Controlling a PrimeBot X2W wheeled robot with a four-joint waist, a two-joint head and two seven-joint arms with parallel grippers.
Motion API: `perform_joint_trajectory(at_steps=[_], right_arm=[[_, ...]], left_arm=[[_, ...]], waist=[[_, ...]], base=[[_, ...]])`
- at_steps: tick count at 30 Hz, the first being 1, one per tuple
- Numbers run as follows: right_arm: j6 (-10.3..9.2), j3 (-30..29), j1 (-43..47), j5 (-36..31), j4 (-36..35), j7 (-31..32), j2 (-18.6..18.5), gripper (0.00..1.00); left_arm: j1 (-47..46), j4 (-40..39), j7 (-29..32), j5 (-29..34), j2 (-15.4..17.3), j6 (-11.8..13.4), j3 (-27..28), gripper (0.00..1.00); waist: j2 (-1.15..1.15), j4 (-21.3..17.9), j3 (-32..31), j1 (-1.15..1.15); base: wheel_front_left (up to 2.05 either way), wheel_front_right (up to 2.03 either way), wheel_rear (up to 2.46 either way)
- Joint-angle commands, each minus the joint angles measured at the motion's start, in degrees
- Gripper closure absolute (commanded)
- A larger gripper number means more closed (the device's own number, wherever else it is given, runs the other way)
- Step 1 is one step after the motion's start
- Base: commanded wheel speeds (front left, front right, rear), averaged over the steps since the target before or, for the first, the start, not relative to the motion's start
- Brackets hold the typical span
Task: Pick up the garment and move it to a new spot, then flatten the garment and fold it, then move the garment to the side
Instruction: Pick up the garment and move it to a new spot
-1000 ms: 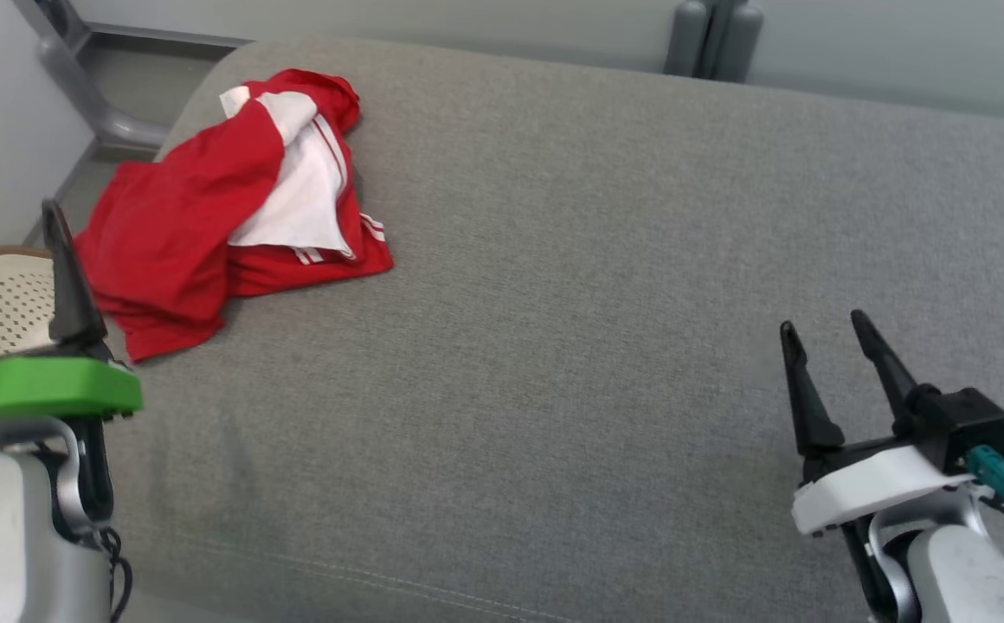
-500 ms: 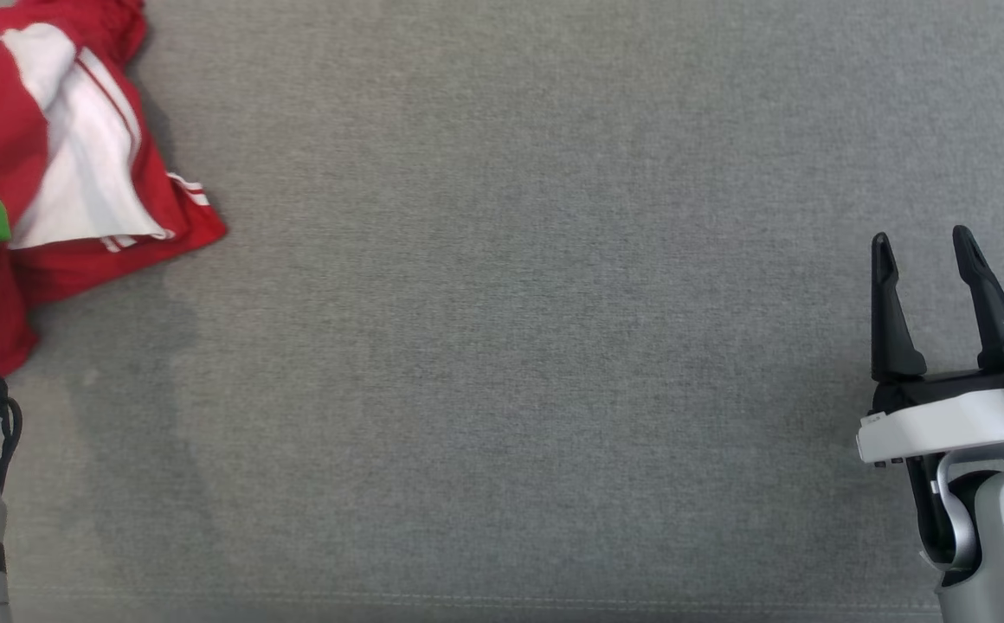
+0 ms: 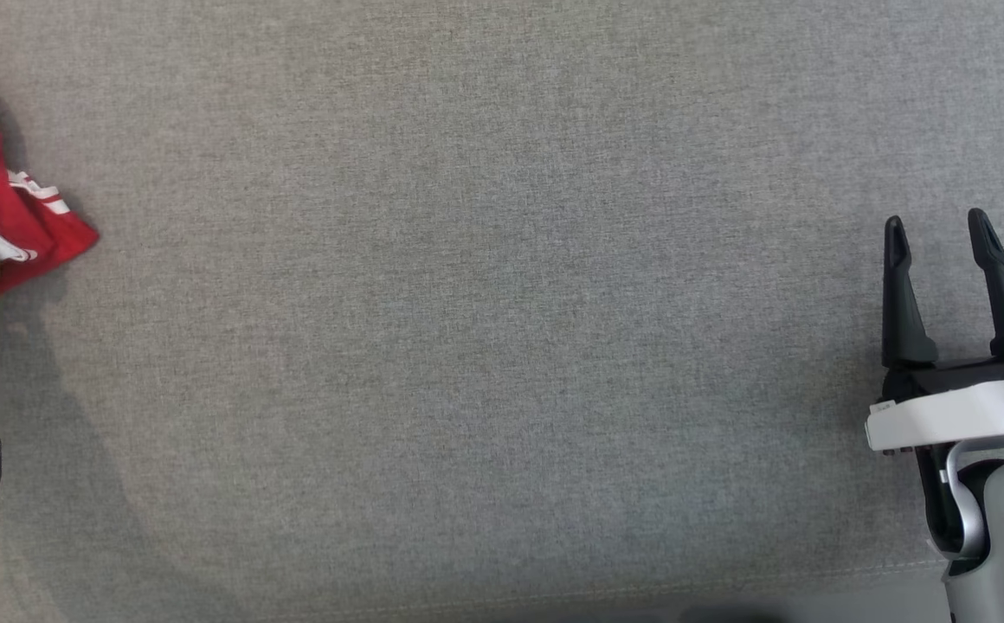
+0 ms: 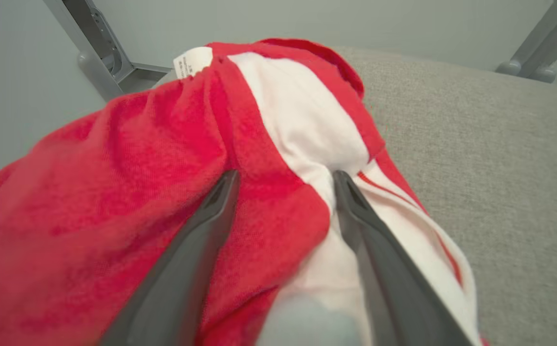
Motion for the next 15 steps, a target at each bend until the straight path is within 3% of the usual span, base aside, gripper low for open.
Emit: perform_joint_trajectory(at_steps=[1, 3, 4, 5, 6, 15], right_arm=[[0.0, 0.16, -0.82, -0.33, -0.35, 0.05, -0.11, 0.0], [0.0, 0.37, -0.84, -0.36, -0.37, 0.13, -0.14, 0.0], [0.0, 0.51, -0.82, -0.38, -0.32, 0.12, -0.1, 0.0], [0.0, 0.7, -0.74, -0.41, -0.26, 0.16, 0.04, 0.0], [0.0, 0.85, -0.61, -0.46, -0.18, 0.21, 0.14, 0.0], [0.0, 1.99, 0.64, 0.16, 1.9, -0.64, 0.63, 0.0]], left_arm=[[-0.8, 1.37, 0.47, -0.31, 0.46, 0.21, -0.1, 0.0], [-1.06, 3.22, 0.44, -0.3, 0.56, 0.34, -0.3, 0.0], [-1.08, 3.89, 0.03, -0.36, 0.53, 0.37, -0.28, 0.24], [-1.12, 4.57, -0.66, 0.07, 0.73, 0.39, -0.52, 0.82], [-1.21, 5.03, -1.3, 0.25, 0.82, 0.34, -0.68, 1.0], [-2.07, 6.05, -9.57, 2.33, 1.93, -0.36, -2.22, 1.0]], waist=[[0.0, -0.24, 0.08, -0.01], [0.0, -0.31, -0.13, -0.01], [0.0, -0.33, -0.3, -0.01], [0.0, -0.37, -0.56, -0.01], [0.0, -0.4, -0.83, -0.01], [0.0, 0.39, -6.0, -0.01]], base=[[0.0, 0.0, 0.0], [0.0, 0.0, 0.0], [0.0, 0.0, 0.0], [0.0, 0.0, 0.0], [0.0, 0.0, 0.0], [0.0, 0.0, 0.0]])
